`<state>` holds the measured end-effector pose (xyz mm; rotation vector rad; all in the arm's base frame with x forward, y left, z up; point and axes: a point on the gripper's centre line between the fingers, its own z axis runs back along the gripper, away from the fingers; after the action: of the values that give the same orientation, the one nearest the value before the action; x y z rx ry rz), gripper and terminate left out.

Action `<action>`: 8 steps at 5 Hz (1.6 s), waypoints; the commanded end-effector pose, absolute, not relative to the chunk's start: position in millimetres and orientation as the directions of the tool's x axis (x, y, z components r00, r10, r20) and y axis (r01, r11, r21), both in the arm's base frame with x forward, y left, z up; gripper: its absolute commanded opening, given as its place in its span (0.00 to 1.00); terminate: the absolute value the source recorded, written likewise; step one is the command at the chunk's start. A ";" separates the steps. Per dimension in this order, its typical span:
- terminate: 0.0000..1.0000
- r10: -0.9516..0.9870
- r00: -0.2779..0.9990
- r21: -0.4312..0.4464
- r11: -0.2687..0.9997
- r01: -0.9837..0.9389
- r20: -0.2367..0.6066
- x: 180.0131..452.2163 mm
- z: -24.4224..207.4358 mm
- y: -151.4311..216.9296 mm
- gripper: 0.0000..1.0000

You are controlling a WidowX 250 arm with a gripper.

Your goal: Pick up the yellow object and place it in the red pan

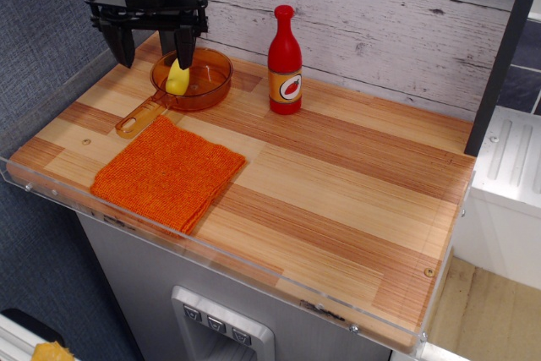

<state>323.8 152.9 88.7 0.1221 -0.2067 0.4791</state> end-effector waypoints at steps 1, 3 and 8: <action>0.00 0.419 0.870 0.057 0.893 -0.447 0.260 288.4 112.3 111.8 1.00; 0.00 0.241 0.936 -0.010 0.969 -0.246 0.255 278.7 108.3 38.4 1.00; 0.00 0.060 0.982 -0.033 0.998 -0.055 0.178 207.7 102.0 -55.2 1.00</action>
<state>218.2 -55.1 94.9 -0.0261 -0.1605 0.0583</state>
